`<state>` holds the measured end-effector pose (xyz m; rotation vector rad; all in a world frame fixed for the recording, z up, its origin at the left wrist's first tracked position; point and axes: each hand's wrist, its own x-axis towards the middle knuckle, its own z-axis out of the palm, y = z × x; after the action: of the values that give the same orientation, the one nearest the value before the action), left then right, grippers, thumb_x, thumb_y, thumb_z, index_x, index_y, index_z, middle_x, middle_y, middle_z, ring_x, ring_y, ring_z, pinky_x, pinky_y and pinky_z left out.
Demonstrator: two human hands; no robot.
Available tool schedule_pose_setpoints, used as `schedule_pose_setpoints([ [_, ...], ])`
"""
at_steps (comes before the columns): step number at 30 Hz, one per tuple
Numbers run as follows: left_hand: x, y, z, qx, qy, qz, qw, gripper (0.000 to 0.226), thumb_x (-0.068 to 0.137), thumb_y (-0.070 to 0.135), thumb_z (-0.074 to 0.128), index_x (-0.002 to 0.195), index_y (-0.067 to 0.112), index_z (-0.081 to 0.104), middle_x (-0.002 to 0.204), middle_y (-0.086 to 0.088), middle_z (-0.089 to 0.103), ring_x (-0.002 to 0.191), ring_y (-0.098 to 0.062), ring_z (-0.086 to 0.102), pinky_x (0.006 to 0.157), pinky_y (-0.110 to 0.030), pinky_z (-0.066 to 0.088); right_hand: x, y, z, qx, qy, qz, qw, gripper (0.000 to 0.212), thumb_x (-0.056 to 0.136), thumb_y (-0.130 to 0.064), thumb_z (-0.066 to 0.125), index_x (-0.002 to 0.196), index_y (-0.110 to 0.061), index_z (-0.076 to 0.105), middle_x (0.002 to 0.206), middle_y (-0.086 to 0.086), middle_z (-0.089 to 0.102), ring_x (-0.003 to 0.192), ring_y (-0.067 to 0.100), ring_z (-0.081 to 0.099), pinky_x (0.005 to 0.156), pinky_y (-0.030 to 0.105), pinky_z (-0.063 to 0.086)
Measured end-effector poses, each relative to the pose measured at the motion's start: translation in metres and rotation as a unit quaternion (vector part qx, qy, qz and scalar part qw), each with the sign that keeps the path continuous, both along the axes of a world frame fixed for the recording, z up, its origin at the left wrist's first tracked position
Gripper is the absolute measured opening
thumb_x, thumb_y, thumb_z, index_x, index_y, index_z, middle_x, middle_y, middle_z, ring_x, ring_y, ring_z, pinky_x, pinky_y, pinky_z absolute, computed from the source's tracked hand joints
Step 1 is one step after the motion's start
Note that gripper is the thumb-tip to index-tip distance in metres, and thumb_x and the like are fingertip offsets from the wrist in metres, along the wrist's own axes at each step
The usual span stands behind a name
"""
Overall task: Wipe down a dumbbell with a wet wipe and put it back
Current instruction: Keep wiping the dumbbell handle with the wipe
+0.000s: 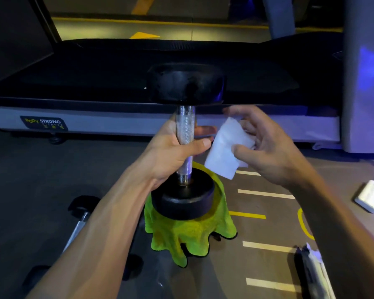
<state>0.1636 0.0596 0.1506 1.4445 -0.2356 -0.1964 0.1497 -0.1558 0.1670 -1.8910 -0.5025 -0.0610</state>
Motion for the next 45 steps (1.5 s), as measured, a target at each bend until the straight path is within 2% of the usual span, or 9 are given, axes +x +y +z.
schedule_pose_setpoints([
  [6,-0.006,-0.002,0.005,0.044,-0.006,0.034,0.998,0.036,0.090,-0.011,0.072,0.121,-0.006,0.054,0.091,-0.010,0.071,0.071,-0.009,0.072,0.065,-0.022,0.057,0.004,0.020,-0.004,0.097,0.032,-0.053,0.993,0.068,0.090,0.011,0.064,0.141,-0.032,0.051,0.104,0.006,0.074,0.085,0.024,0.070,0.072,0.032,0.056],
  [11,-0.004,-0.005,0.004,0.031,-0.004,0.068,0.997,0.038,0.089,-0.014,0.071,0.105,0.017,0.054,0.090,-0.001,0.067,0.074,-0.013,0.071,0.072,-0.031,0.062,-0.004,0.027,-0.017,0.213,0.317,-0.047,0.923,0.053,0.078,-0.045,0.075,0.122,-0.017,0.069,0.104,0.001,0.076,0.085,0.013,0.071,0.080,0.031,0.050],
  [14,-0.002,-0.003,0.002,0.031,-0.005,0.074,0.997,0.040,0.088,-0.015,0.071,0.103,0.018,0.055,0.082,0.009,0.069,0.072,-0.009,0.069,0.071,-0.027,0.061,-0.008,0.032,-0.026,0.246,0.384,-0.005,0.890,0.045,0.074,-0.039,0.084,0.113,-0.019,0.071,0.105,0.004,0.070,0.087,0.013,0.064,0.083,0.034,0.047],
  [24,-0.007,-0.007,0.005,0.033,-0.015,0.082,0.996,0.040,0.089,-0.013,0.072,0.110,0.017,0.056,0.098,-0.005,0.071,0.076,-0.016,0.073,0.074,-0.036,0.064,-0.020,0.029,-0.034,0.238,0.082,-0.072,0.965,0.023,0.100,-0.003,0.059,0.114,-0.016,0.071,0.090,0.015,0.072,0.069,0.018,0.065,0.071,0.032,0.059],
  [30,-0.009,-0.001,0.017,0.021,-0.010,0.086,0.996,0.019,0.101,0.014,0.067,0.120,0.015,0.062,0.113,-0.006,0.077,0.093,-0.021,0.076,0.096,-0.046,0.060,-0.029,0.009,-0.031,-0.092,-0.120,-0.159,0.976,0.030,0.089,-0.011,0.049,0.094,-0.014,0.078,0.087,-0.005,0.069,0.074,0.007,0.060,0.065,0.020,0.041],
  [36,-0.006,0.007,0.020,-0.006,-0.003,0.079,0.997,0.024,0.112,0.019,0.045,0.129,0.008,0.057,0.108,-0.003,0.077,0.091,-0.019,0.078,0.095,-0.047,0.058,-0.040,0.027,-0.013,-0.211,-0.200,-0.211,0.933,0.022,0.090,-0.028,0.058,0.075,-0.017,0.071,0.077,-0.001,0.061,0.066,0.020,0.058,0.062,0.038,0.050],
  [39,-0.011,0.007,0.016,-0.028,-0.022,0.085,0.996,0.019,0.109,0.015,0.052,0.125,0.008,0.058,0.102,-0.002,0.075,0.082,-0.015,0.077,0.074,-0.028,0.060,-0.038,0.034,-0.017,-0.256,-0.193,-0.192,0.928,0.019,0.087,-0.013,0.066,0.104,-0.019,0.070,0.092,-0.004,0.063,0.075,0.018,0.056,0.070,0.033,0.048],
  [41,-0.014,0.006,0.014,-0.044,-0.027,0.097,0.994,0.017,0.106,0.012,0.057,0.122,0.006,0.058,0.099,-0.003,0.074,0.078,-0.014,0.077,0.065,-0.025,0.059,-0.039,0.039,-0.020,-0.230,-0.148,-0.199,0.941,0.042,0.086,-0.010,0.071,0.126,-0.021,0.063,0.094,-0.010,0.062,0.078,0.007,0.052,0.073,0.020,0.041],
  [45,-0.017,0.004,0.013,-0.062,-0.030,0.130,0.989,0.016,0.100,0.008,0.066,0.114,0.009,0.059,0.101,-0.010,0.073,0.075,-0.016,0.078,0.061,-0.028,0.061,-0.047,0.057,-0.025,-0.076,-0.039,-0.190,0.978,0.026,0.083,-0.006,0.079,0.101,-0.020,0.066,0.072,-0.018,0.065,0.065,0.001,0.060,0.062,0.010,0.046],
])
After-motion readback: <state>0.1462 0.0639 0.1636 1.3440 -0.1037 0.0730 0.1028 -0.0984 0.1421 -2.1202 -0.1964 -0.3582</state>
